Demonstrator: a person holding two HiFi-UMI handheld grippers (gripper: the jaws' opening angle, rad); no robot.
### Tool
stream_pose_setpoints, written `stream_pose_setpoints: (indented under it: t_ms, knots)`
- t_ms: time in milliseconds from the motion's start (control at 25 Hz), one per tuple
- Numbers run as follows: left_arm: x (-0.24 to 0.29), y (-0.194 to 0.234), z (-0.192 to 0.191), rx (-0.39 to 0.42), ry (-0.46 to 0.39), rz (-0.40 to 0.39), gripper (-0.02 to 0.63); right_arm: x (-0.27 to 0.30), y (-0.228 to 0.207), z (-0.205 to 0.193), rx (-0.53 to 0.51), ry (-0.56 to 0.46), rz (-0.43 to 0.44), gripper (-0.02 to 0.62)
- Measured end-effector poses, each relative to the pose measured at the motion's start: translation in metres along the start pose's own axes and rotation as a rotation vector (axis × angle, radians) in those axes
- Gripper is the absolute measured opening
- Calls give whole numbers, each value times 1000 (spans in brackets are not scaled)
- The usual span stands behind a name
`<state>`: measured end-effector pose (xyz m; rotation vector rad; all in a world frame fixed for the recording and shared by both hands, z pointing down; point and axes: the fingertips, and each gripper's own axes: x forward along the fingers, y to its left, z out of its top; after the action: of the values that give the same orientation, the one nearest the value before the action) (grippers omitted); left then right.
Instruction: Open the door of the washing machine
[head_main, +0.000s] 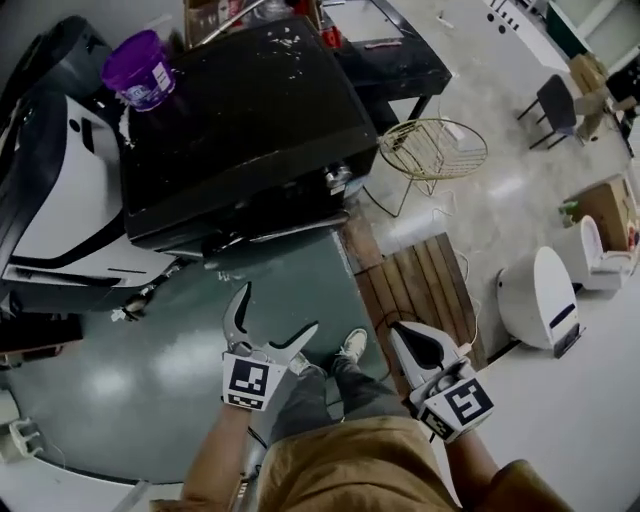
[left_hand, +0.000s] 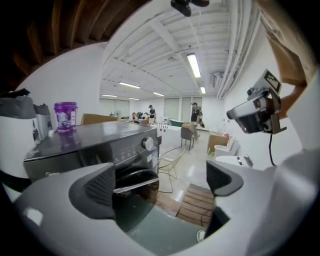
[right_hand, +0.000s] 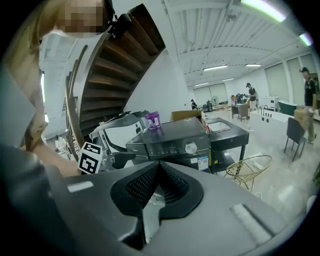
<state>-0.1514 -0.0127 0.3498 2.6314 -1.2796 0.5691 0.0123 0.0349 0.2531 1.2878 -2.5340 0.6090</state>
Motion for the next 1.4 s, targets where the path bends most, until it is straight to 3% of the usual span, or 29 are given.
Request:
stream_pose_setpoints:
  t_ms: [160,440,600,640,800,1200,1400]
  knots:
    - [59,-34,6,86,29,-82,605,-14,-28,-13,58,-22,-57,5]
    - [154,-55,-33,376,244,-159,603,-12,-73,-31,95,-42,-70,5]
    - [197,-55,-52,496,324,-179,601,-10,-91,-49,109,0,-46,5]
    - [206,-55,-56,519,342,-182,591,-10,-96,-53,113,4,-45,5]
    - [245,-52,-74,629,416,-201,432,-13,-116,-68,127,20,-63,5]
    - [328,-44,-137,1109,723,-312,388,-9,-148,-98,153,28,-86,5]
    - [347,-34,-150,1204,839,-307,388,-8,-157,-112,184,23,-86,5]
